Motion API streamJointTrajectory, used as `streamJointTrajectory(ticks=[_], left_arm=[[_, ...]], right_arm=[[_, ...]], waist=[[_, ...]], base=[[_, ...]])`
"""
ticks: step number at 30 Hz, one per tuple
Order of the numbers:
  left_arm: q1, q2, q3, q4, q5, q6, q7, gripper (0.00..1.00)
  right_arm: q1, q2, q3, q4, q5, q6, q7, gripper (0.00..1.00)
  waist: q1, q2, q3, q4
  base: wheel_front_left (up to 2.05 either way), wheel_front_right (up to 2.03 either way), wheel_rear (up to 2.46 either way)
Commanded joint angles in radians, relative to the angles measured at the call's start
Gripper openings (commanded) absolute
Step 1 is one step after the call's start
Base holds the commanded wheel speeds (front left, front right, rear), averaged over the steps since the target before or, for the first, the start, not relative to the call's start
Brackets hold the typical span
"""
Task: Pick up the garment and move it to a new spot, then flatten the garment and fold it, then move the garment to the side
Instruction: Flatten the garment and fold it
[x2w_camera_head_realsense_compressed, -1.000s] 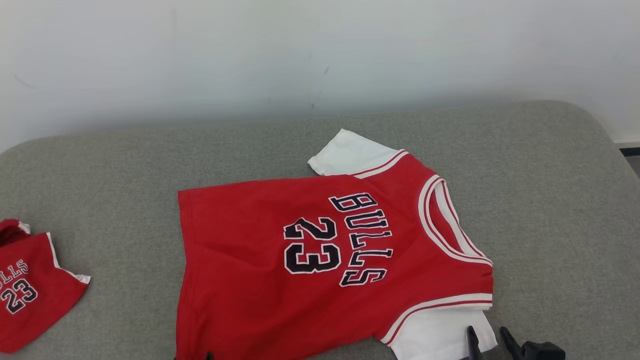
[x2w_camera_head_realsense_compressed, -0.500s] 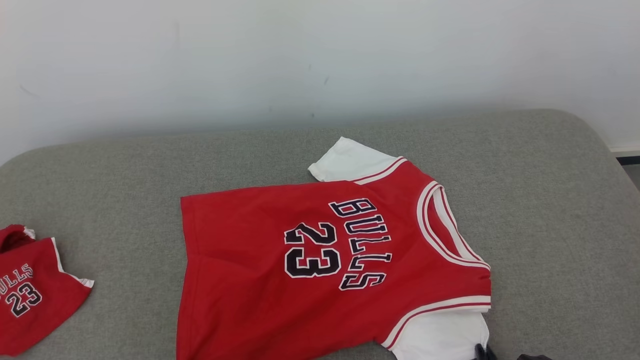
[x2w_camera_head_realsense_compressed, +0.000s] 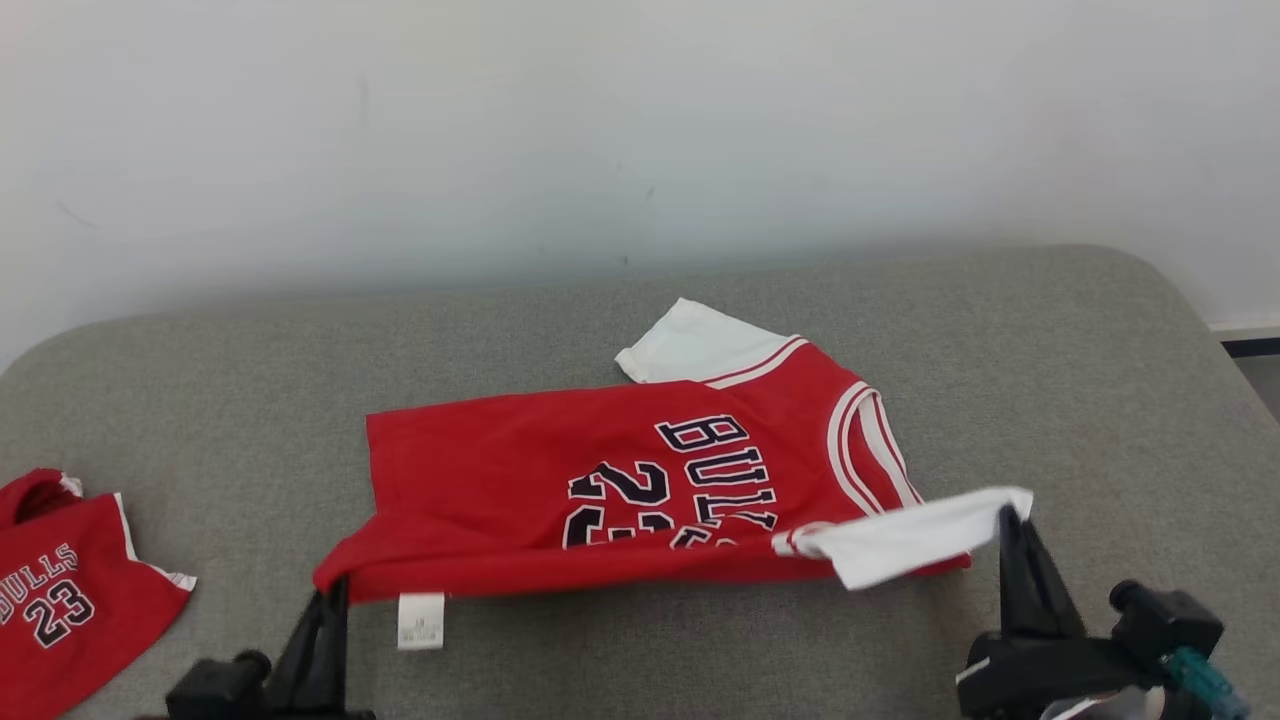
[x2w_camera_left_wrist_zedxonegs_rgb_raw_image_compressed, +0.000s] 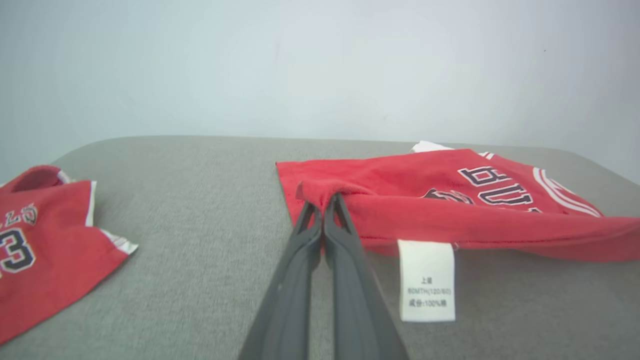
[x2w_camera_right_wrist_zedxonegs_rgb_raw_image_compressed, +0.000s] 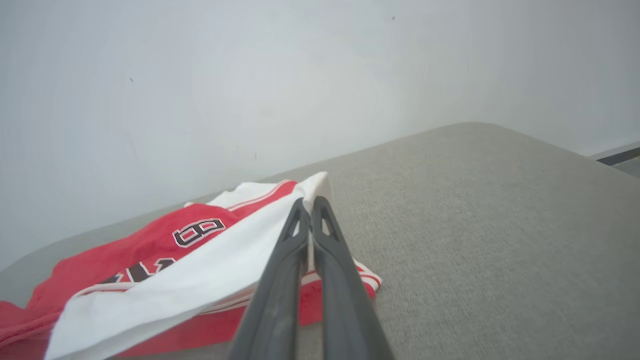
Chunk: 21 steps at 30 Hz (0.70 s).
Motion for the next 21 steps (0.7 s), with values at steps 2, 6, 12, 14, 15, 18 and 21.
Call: streamJointTrajectory(ticks=[2,6,12,14,15,18,21], left_arm=[[-0.052,0.040,0.000,-0.067,-0.005,0.002,-0.003,0.00],[-0.143,0.118,-0.007,-0.143,0.003,0.002,-0.003,0.00],[-0.342,0.262,-0.044,-0.212,-0.018,0.002,0.011,0.00],[-0.415,0.306,-0.060,-0.224,-0.032,0.002,0.043,0.00],[-0.452,0.329,-0.071,-0.223,-0.050,0.002,0.071,0.00],[-0.564,0.380,-0.086,-0.229,-0.097,0.002,0.139,0.00],[-0.622,0.403,-0.098,-0.219,-0.114,0.002,0.178,0.00]], right_arm=[[-0.045,-0.007,0.006,-0.093,0.047,-0.002,-0.001,0.00],[-0.138,-0.048,0.021,-0.209,0.105,-0.002,-0.002,0.00],[-0.329,-0.127,0.047,-0.311,0.167,-0.002,-0.001,0.00],[-0.400,-0.154,0.056,-0.318,0.179,-0.002,-0.001,0.00],[-0.439,-0.168,0.064,-0.318,0.184,-0.002,0.003,0.00],[-0.546,-0.199,0.092,-0.310,0.187,-0.002,0.021,0.00],[-0.606,-0.211,0.111,-0.296,0.185,-0.002,0.044,0.00]], waist=[[0.0000,0.0000,-0.032,-0.006],[0.0000,0.0000,-0.067,-0.008],[0.0000,0.0000,-0.107,-0.006],[0.0000,0.0000,-0.111,-0.003],[0.0000,0.0000,-0.111,-0.002],[0.0000,0.0000,-0.098,-0.002],[0.0000,0.0000,-0.080,0.000]], base=[[0.00,0.00,0.00],[0.00,0.00,0.00],[0.00,0.00,0.00],[0.00,0.00,0.00],[0.00,0.00,0.00],[0.00,0.00,0.00],[0.00,0.00,0.00]])
